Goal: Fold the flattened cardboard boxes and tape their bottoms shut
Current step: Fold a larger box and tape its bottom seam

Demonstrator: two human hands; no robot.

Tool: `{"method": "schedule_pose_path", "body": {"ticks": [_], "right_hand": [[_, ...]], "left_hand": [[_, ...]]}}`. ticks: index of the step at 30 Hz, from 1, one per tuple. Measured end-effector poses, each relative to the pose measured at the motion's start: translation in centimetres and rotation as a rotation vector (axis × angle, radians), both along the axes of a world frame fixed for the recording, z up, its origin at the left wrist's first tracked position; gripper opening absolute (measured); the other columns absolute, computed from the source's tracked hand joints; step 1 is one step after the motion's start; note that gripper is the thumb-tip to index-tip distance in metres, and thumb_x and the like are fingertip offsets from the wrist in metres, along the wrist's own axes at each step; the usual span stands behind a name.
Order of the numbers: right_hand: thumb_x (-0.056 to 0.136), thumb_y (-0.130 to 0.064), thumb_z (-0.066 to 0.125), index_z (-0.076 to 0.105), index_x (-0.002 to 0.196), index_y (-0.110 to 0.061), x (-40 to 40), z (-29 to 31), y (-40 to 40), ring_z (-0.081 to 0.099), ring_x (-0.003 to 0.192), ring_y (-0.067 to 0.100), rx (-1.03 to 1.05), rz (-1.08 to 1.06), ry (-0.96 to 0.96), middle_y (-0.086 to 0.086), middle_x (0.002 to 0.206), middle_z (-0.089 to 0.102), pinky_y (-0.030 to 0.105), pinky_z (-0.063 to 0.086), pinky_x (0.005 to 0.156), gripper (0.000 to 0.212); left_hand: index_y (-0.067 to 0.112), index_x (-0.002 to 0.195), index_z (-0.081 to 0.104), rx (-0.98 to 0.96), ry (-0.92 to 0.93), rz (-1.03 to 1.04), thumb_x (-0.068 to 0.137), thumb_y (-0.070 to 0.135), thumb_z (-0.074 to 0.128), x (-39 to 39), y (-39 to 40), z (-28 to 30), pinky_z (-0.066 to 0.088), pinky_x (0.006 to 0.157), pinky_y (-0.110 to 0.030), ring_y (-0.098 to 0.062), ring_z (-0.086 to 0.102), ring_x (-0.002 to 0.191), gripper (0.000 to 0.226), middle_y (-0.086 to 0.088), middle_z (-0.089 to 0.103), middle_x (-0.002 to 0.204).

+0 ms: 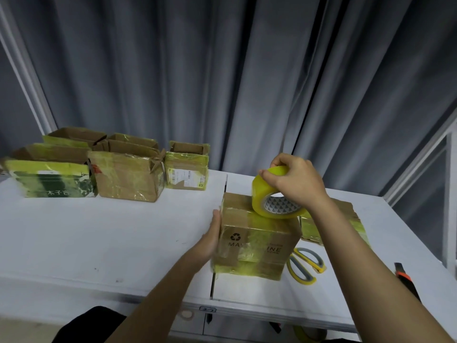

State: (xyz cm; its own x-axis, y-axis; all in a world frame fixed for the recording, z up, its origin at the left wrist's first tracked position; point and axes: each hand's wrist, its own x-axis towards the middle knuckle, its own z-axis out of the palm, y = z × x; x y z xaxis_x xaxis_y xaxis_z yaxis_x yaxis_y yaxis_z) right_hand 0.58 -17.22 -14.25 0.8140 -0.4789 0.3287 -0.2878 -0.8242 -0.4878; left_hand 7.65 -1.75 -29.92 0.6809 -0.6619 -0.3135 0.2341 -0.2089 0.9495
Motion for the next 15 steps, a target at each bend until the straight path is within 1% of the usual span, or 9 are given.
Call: {"method": "schedule_pose_path", "body": {"ticks": [2, 4, 6, 7, 9, 11, 13, 14, 15], "right_hand": [[0.082, -0.052, 0.064, 0.059, 0.084, -0.025, 0.0, 0.2, 0.1, 0.056, 0.076, 0.016, -0.005, 0.006, 0.017, -0.006, 0.074, 0.061, 0.027, 0.037, 0.057, 0.028], [0.082, -0.054, 0.062, 0.059, 0.085, -0.025, 0.1, 0.3, 0.1, 0.056, 0.077, 0.017, -0.021, 0.004, 0.023, -0.007, 0.073, 0.06, 0.029, 0.038, 0.06, 0.029], [0.083, -0.056, 0.059, 0.059, 0.087, -0.025, 0.1, 0.2, 0.1, 0.055, 0.078, 0.019, -0.048, 0.002, 0.031, -0.006, 0.071, 0.059, 0.03, 0.039, 0.062, 0.031], [0.085, -0.056, 0.056, 0.059, 0.088, -0.025, 0.1, 0.2, -0.1, 0.055, 0.079, 0.019, -0.059, 0.007, 0.047, -0.004, 0.072, 0.059, 0.03, 0.039, 0.063, 0.031], [0.09, -0.048, 0.052, 0.062, 0.088, -0.026, -0.3, 0.5, -0.7, 0.057, 0.082, 0.02, -0.001, 0.061, 0.067, -0.001, 0.079, 0.064, 0.032, 0.044, 0.066, 0.024], [0.092, -0.034, 0.054, 0.068, 0.087, -0.026, -0.8, 0.9, -1.8, 0.06, 0.089, 0.014, 0.174, 0.154, 0.021, -0.006, 0.09, 0.068, 0.031, 0.047, 0.076, 0.017], [0.091, -0.025, 0.062, 0.072, 0.086, -0.024, -1.4, 0.6, -3.3, 0.063, 0.091, 0.007, 0.416, 0.229, -0.082, -0.009, 0.092, 0.07, 0.023, 0.047, 0.08, 0.011], [0.088, -0.028, 0.066, 0.073, 0.088, -0.022, -1.7, 0.1, -3.8, 0.065, 0.09, 0.009, 0.559, 0.241, -0.117, -0.005, 0.093, 0.072, 0.024, 0.049, 0.082, 0.009], [0.084, -0.036, 0.068, 0.073, 0.092, -0.019, -1.9, -0.5, -4.2, 0.067, 0.088, 0.014, 0.694, 0.24, -0.131, 0.001, 0.093, 0.073, 0.029, 0.052, 0.084, 0.019]], "left_hand": [[0.031, 0.151, 0.008, 0.107, -0.166, 0.051, 0.068, 0.084, 0.002, 1.1, 0.2, 0.6, 0.001, 0.119, -0.042, -0.012, 0.002, 0.146, 0.099, 0.009, 0.001, 0.158], [0.027, 0.149, -0.012, 0.1, -0.522, 0.025, 0.07, 0.076, 0.016, 1.8, -0.2, 3.2, -0.014, 0.116, -0.035, -0.005, -0.019, 0.141, 0.097, 0.017, -0.025, 0.148], [0.025, 0.148, -0.018, 0.213, -0.86, -0.129, 0.068, 0.076, 0.035, 2.3, -1.2, 5.4, -0.018, 0.112, -0.034, -0.002, -0.028, 0.136, 0.108, 0.02, -0.029, 0.143], [0.025, 0.148, -0.018, 0.3, -0.95, -0.194, 0.064, 0.079, 0.043, 2.5, -1.8, 6.0, -0.019, 0.113, -0.037, -0.004, -0.028, 0.137, 0.117, 0.016, -0.027, 0.148], [0.023, 0.149, -0.017, 0.423, -0.988, -0.306, 0.055, 0.083, 0.055, 3.0, -2.6, 5.9, -0.012, 0.117, -0.045, -0.011, -0.017, 0.144, 0.133, 0.003, -0.01, 0.159], [0.025, 0.15, -0.013, 0.425, -0.897, -0.323, 0.048, 0.082, 0.066, 3.5, -2.8, 5.2, 0.008, 0.118, -0.048, -0.02, 0.004, 0.146, 0.141, -0.001, 0.012, 0.158], [0.03, 0.15, -0.006, 0.38, -0.812, -0.299, 0.042, 0.08, 0.072, 3.7, -2.7, 5.2, 0.024, 0.115, -0.048, -0.022, 0.014, 0.143, 0.143, 0.002, 0.019, 0.155], [0.033, 0.15, -0.003, 0.369, -0.799, -0.305, 0.038, 0.08, 0.073, 3.8, -2.5, 5.2, 0.028, 0.113, -0.049, -0.022, 0.015, 0.142, 0.143, 0.003, 0.019, 0.154], [0.035, 0.149, -0.002, 0.368, -0.799, -0.32, 0.036, 0.08, 0.073, 3.7, -2.3, 5.3, 0.029, 0.112, -0.049, -0.021, 0.015, 0.142, 0.143, 0.004, 0.018, 0.153]]}}
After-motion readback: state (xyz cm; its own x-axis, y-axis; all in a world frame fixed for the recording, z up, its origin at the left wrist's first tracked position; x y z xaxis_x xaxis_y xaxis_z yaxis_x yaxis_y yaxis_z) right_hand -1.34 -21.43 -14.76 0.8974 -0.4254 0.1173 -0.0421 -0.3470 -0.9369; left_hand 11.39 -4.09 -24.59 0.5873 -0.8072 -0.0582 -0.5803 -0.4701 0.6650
